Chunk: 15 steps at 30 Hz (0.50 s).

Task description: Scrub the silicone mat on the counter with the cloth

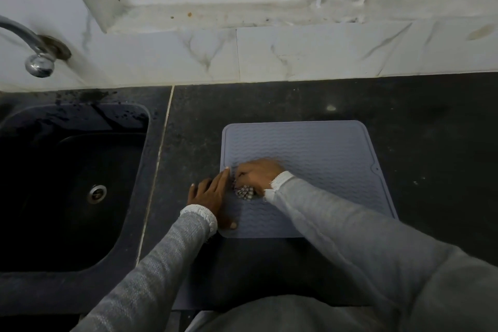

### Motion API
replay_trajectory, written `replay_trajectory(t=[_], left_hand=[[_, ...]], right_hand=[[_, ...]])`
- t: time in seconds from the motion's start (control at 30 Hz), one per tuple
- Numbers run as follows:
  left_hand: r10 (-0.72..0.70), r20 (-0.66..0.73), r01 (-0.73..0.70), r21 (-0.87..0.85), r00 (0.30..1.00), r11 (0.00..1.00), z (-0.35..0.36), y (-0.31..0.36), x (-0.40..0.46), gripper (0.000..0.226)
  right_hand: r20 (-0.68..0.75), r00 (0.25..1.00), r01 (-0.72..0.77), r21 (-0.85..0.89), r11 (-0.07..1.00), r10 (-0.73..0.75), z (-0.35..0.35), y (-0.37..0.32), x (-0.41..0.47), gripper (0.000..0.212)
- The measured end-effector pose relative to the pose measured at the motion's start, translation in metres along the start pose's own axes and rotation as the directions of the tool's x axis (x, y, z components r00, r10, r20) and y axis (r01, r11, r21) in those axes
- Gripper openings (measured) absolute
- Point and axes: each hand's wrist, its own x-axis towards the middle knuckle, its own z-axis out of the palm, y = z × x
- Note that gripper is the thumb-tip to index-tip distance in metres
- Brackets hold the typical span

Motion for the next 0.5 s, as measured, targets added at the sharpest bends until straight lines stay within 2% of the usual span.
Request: replay_trajectory(t=[0.1, 0.2, 0.3, 0.4, 0.5], left_hand=[[-0.002, -0.01, 0.002, 0.018, 1.0, 1.0, 0.002, 0.0, 0.001, 0.136], [0.001, -0.009, -0.001, 0.011, 1.0, 1.0, 0.001, -0.001, -0.001, 0.133], [0.004, 0.001, -0.004, -0.005, 1.0, 1.0, -0.001, 0.0, -0.004, 0.132], [0.007, 0.008, -0.006, -0.023, 1.0, 1.0, -0.002, 0.0, -0.005, 0.131], [0.01, -0.001, -0.01, -0.032, 1.0, 0.999, -0.001, -0.001, -0.004, 0.133]], right_hand=[[-0.045, 0.996, 0.077, 0.037, 0.996, -0.075, 0.011, -0.015, 0.002, 0.031], [-0.008, 0.999, 0.031, 0.035, 0.999, -0.031, 0.006, 0.009, -0.007, 0.032], [0.063, 0.998, 0.012, -0.08, 0.997, -0.006, -0.001, 0.027, -0.021, 0.032], [0.001, 0.998, 0.07, -0.063, 0.996, -0.07, -0.005, 0.031, -0.026, 0.034], [-0.079, 0.993, 0.076, -0.091, 0.993, -0.084, -0.004, 0.006, -0.016, 0.029]])
